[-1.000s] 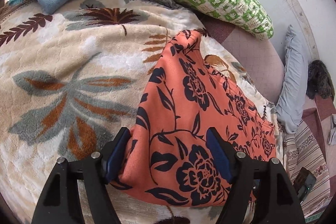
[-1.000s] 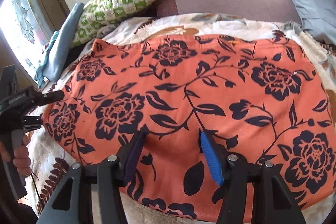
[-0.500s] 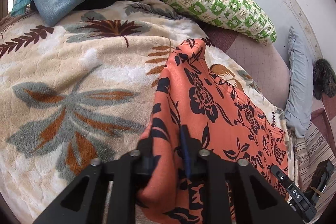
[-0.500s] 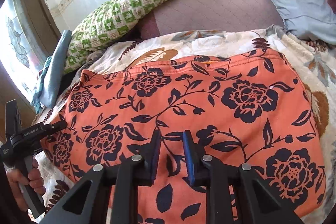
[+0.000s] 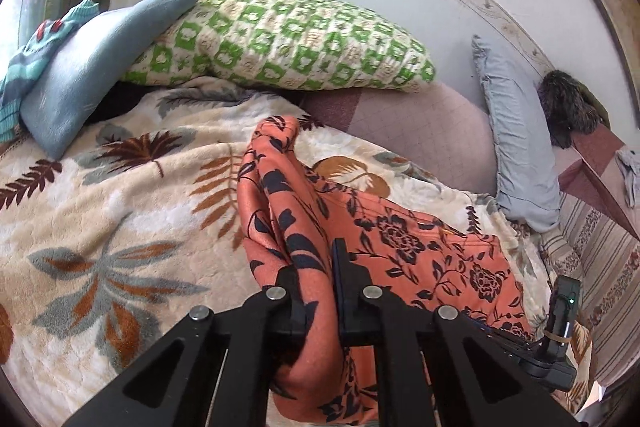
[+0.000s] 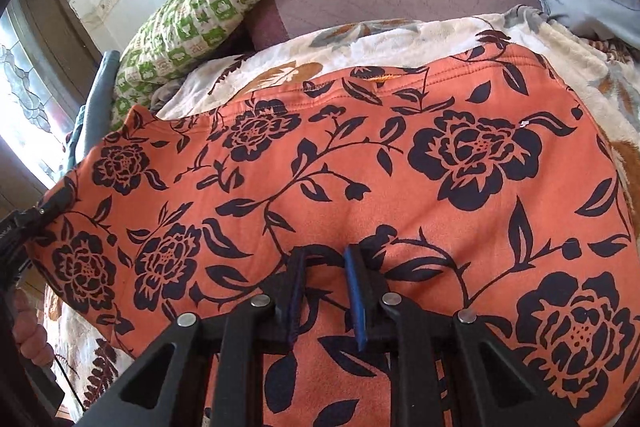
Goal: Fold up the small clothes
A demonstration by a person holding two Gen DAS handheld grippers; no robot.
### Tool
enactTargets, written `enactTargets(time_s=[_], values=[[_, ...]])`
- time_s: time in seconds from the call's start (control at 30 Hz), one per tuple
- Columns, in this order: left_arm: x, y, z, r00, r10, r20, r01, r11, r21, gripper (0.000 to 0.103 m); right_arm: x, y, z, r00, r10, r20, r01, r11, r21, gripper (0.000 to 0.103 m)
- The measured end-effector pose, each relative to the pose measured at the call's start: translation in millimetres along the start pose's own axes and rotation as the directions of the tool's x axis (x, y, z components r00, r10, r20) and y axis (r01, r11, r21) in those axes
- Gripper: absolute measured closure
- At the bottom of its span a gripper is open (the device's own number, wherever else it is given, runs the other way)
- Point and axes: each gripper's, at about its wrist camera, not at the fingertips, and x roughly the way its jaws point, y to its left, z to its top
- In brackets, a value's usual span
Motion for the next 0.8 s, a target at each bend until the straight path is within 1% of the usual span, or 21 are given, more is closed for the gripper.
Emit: enactTargets(time_s=[0.13,0.2,0.23,0.27,0.3,0.37,0.4,0.43,0.47,0.5,0.53,0.57,0.6,0.63,0.67,0.7,0.73,0.77,0.8], values=[[1,-47,4,0.997,-0.078,-0.027,0.079,0.996,0.037,0.098,-3,-12,3,0.997,0.071,-0.028,-0.068,0.995,0.074,0.080],[5,-71,5,0.991,-0.127,-0.048,0.129,0.991,0.043,0.099,-5,-23,4,0.990,0.132,-0.042,-0.126,0.982,0.138,0.081],[7,-85,5,0.987,-0.150,-0.060,0.153,0.987,0.053,0.099,-6,-31,4,0.983,0.179,-0.047,-0.167,0.968,0.189,0.081],[10,-100,4,0.983,-0.170,-0.071,0.174,0.982,0.069,0.099,-7,-41,3,0.971,0.233,-0.049,-0.214,0.945,0.249,0.081],[13,-115,3,0.979,-0.184,-0.082,0.191,0.978,0.085,0.099,-8,-52,2,0.956,0.288,-0.047,-0.260,0.913,0.314,0.081],[21,-142,0,0.968,-0.224,-0.109,0.234,0.968,0.091,0.099,-14,-78,-2,0.924,0.382,-0.013,-0.339,0.834,0.435,0.081],[26,-155,-2,0.959,-0.253,-0.125,0.264,0.961,0.079,0.099,-19,-91,-4,0.905,0.426,0.022,-0.383,0.790,0.479,0.081],[32,-169,-4,0.949,-0.280,-0.142,0.292,0.954,0.067,0.099,-22,-104,-7,0.872,0.485,0.063,-0.445,0.731,0.517,0.077],[37,-183,-8,0.940,-0.303,-0.159,0.316,0.946,0.065,0.099,-24,-117,-10,0.817,0.564,0.117,-0.525,0.645,0.555,0.077],[43,-198,-13,0.934,-0.314,-0.173,0.330,0.941,0.073,0.099,-25,-129,-14,0.741,0.646,0.186,-0.609,0.528,0.592,0.077],[48,-212,-19,0.928,-0.323,-0.184,0.341,0.937,0.078,0.099,-26,-141,-19,0.662,0.707,0.250,-0.670,0.408,0.619,0.077],[53,-222,-26,0.921,-0.334,-0.200,0.354,0.932,0.073,0.099,-27,-151,-22,0.607,0.736,0.299,-0.702,0.320,0.637,0.075],[60,-230,-32,0.914,-0.344,-0.217,0.365,0.929,0.063,0.099,-30,-161,-26,0.584,0.738,0.337,-0.714,0.270,0.646,0.069],[67,-237,-40,0.907,-0.348,-0.235,0.370,0.928,0.053,0.099,-34,-171,-29,0.584,0.723,0.369,-0.717,0.246,0.652,0.043],[74,-244,-48,0.903,-0.346,-0.255,0.369,0.928,0.048,0.099,-39,-179,-30,0.577,0.710,0.403,-0.729,0.226,0.646,0.024],[81,-248,-58,0.900,-0.337,-0.277,0.364,0.930,0.050,0.099,-41,-186,-31,0.559,0.709,0.430,-0.745,0.201,0.636,0.023],[90,-252,-67,0.899,-0.318,-0.301,0.349,0.935,0.056,0.099,-44,-193,-31,0.547,0.710,0.444,-0.752,0.183,0.633,0.023],[99,-255,-77,0.897,-0.296,-0.329,0.334,0.940,0.065,0.099,-46,-198,-31,0.560,0.705,0.436,-0.742,0.192,0.642,0.023],[107,-256,-86,0.887,-0.276,-0.370,0.326,0.942,0.080,0.099,-47,-201,-31,0.584,0.698,0.414,-0.723,0.216,0.656,0.023]])
